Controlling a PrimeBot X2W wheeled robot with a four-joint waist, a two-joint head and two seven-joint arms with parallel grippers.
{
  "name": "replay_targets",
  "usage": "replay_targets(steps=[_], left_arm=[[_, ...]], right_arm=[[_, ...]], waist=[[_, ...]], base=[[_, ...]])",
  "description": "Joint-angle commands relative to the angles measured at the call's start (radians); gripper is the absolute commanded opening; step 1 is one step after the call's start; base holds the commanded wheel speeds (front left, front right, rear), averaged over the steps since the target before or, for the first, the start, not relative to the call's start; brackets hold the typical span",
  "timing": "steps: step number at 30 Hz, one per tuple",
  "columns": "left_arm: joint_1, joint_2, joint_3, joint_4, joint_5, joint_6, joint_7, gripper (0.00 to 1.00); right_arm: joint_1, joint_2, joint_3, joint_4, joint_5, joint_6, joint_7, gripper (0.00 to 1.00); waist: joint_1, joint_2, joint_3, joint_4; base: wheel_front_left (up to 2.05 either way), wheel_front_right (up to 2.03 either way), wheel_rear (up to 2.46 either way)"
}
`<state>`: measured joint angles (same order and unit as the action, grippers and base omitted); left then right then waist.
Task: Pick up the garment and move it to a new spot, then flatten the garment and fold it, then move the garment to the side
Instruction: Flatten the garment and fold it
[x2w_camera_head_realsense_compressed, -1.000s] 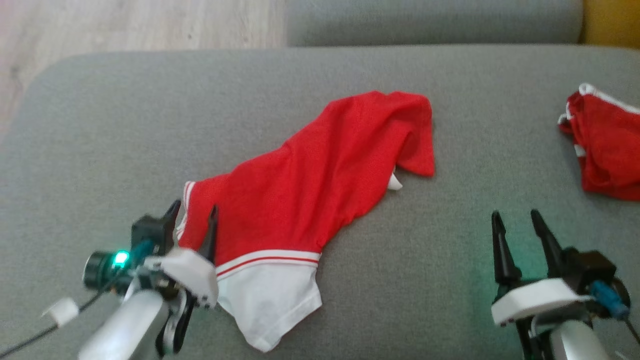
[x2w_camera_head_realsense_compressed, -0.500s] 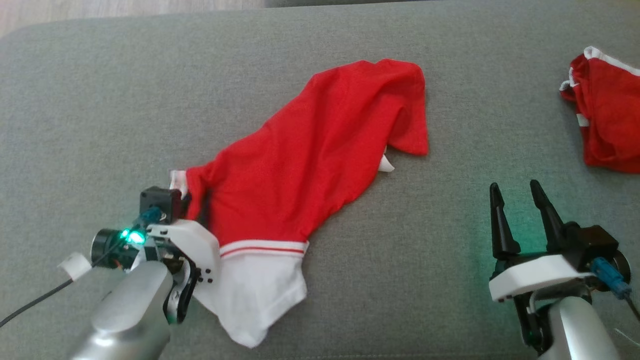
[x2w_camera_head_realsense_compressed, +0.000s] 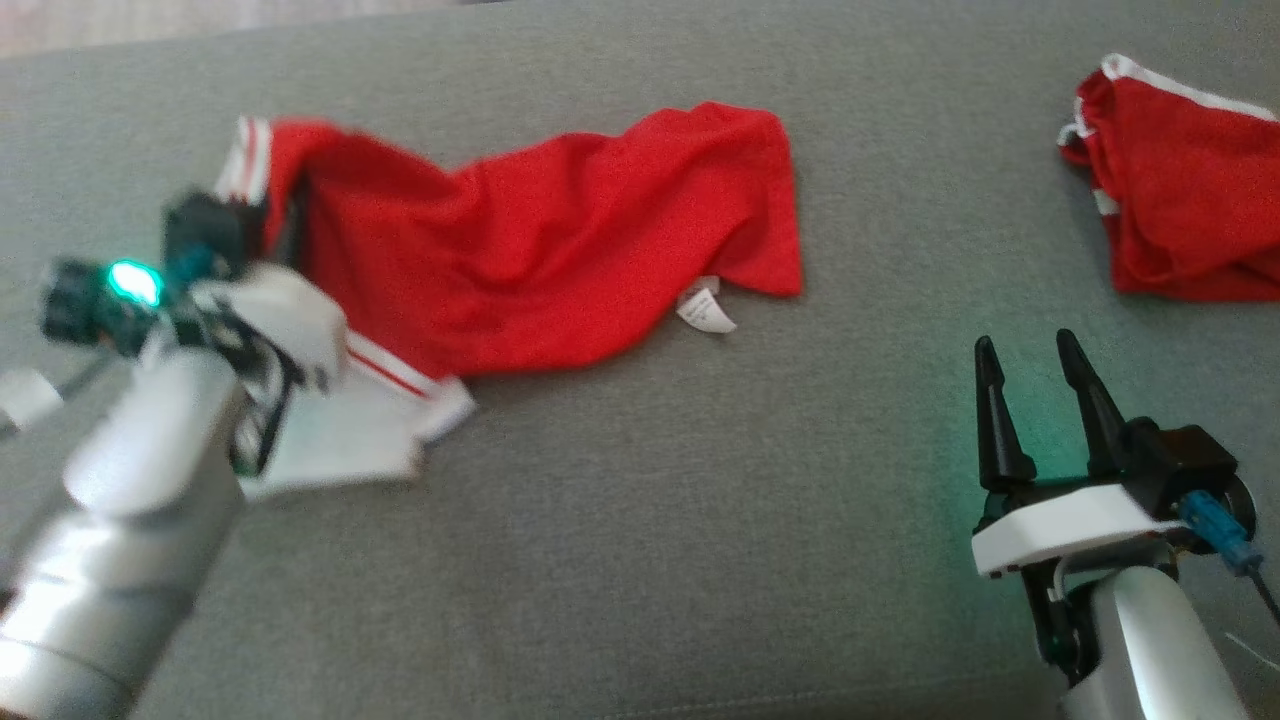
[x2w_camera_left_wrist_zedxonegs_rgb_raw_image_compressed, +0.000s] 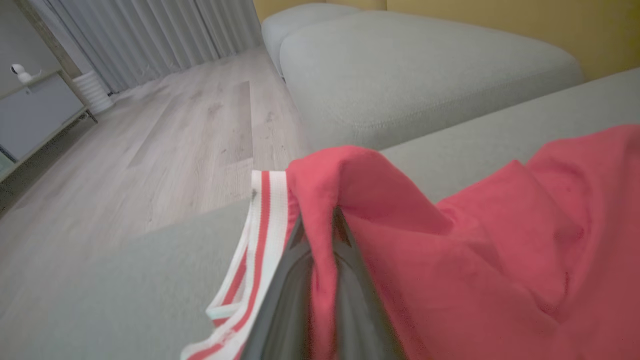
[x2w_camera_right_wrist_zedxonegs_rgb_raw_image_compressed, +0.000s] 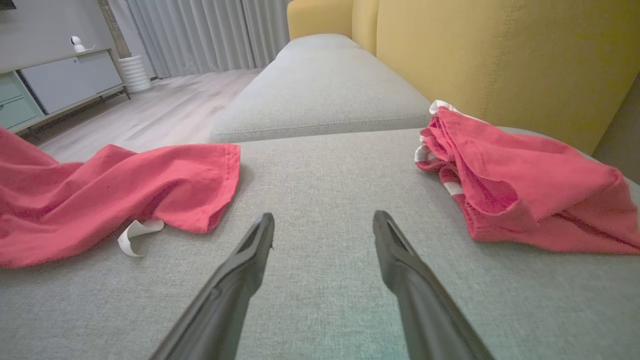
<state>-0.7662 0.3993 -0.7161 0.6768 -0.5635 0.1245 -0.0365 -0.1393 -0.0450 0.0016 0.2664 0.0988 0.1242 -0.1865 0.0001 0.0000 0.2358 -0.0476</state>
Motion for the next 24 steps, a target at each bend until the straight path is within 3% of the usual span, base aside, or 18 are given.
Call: replay_targets(steps=[1,6,7,8,9,17,24], left_arm=[[-0.078,0.052,0.042,-0.016,0.011,-0.006,-0.005,0.00],[-0.166,0.081,0.046,0.024,0.018,-0.035,0.017,0.00],[-0.174,0.082,0.048,0.036,0.013,-0.040,0.023,0.08],[-0.179,0.083,0.051,0.046,0.008,-0.045,0.025,0.46],[-0.181,0.083,0.053,0.057,0.002,-0.050,0.026,1.00],[-0.167,0.082,0.082,0.109,-0.038,-0.065,-0.020,1.00],[-0.076,0.071,0.084,0.055,-0.050,-0.055,-0.132,1.00]], right_arm=[[-0.032,-0.005,0.028,-0.024,0.008,0.007,-0.012,1.00],[-0.056,-0.005,0.038,-0.014,0.017,0.007,-0.024,1.00],[-0.061,-0.005,0.041,-0.011,0.019,0.007,-0.026,1.00],[-0.065,-0.005,0.045,-0.009,0.022,0.007,-0.029,1.00],[-0.068,-0.005,0.048,-0.006,0.024,0.007,-0.031,1.00],[-0.071,-0.005,0.045,0.018,0.032,0.007,-0.046,1.00],[-0.036,-0.005,0.018,0.038,0.023,0.007,-0.053,1.00]], waist=[[-0.0001,0.0000,0.017,-0.024],[-0.0001,0.0000,0.043,-0.065],[-0.0001,0.0000,0.047,-0.072],[-0.0001,0.0000,0.050,-0.078],[-0.0001,0.0000,0.053,-0.082],[-0.0001,0.0000,0.042,-0.074],[-0.0001,0.0000,-0.041,-0.005]], base=[[0.00,0.00,0.00],[0.00,0.00,0.00],[0.00,0.00,0.00],[0.00,0.00,0.00],[0.00,0.00,0.00],[0.00,0.00,0.00],[0.00,0.00,0.00]])
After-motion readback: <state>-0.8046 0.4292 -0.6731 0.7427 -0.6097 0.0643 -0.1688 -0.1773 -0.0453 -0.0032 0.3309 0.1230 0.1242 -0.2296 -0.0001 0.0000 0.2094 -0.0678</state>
